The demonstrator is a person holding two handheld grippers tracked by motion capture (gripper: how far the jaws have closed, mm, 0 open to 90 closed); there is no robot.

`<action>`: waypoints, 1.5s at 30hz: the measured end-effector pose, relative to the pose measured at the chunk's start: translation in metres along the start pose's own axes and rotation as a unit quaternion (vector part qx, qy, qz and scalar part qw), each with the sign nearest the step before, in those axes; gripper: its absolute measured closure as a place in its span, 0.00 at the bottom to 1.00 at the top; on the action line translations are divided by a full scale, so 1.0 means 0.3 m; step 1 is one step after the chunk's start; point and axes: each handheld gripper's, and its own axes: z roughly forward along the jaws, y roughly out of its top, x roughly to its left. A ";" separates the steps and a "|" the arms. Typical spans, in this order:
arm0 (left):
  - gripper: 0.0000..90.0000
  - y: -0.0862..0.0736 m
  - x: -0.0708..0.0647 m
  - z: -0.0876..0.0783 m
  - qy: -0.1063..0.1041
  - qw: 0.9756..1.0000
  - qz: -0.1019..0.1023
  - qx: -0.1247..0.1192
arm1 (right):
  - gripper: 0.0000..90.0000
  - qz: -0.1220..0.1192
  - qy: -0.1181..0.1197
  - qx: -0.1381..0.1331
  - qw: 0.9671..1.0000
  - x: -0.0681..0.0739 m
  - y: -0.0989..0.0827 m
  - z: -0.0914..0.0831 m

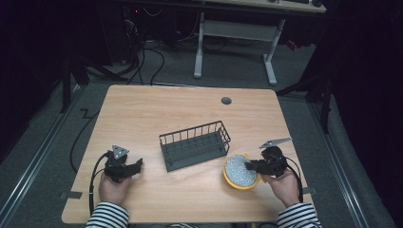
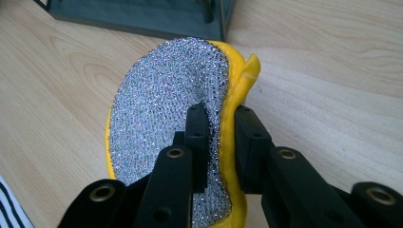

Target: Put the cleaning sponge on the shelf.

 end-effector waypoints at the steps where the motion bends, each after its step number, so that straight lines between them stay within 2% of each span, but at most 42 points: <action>1: 0.32 0.000 0.000 0.000 0.000 1.000 0.000 0.000 | 0.87 0.003 -0.001 0.000 1.000 0.003 0.003 -0.007; 16: 0.32 0.000 0.000 0.000 0.000 1.000 0.000 0.000 | 0.87 -0.016 -0.011 -0.027 0.999 0.014 0.065 -0.102; 28: 0.32 0.000 0.001 0.000 -0.001 1.000 0.001 0.001 | 0.86 -0.036 -0.015 -0.067 0.997 0.030 0.168 -0.199; 38: 0.32 0.000 0.000 0.000 -0.001 1.000 0.000 0.000 | 0.86 -0.049 -0.026 -0.078 0.995 0.040 0.251 -0.219; 45: 0.32 0.000 0.000 0.000 -0.001 1.000 0.001 0.001 | 0.86 -0.052 -0.020 -0.093 0.994 0.048 0.320 -0.210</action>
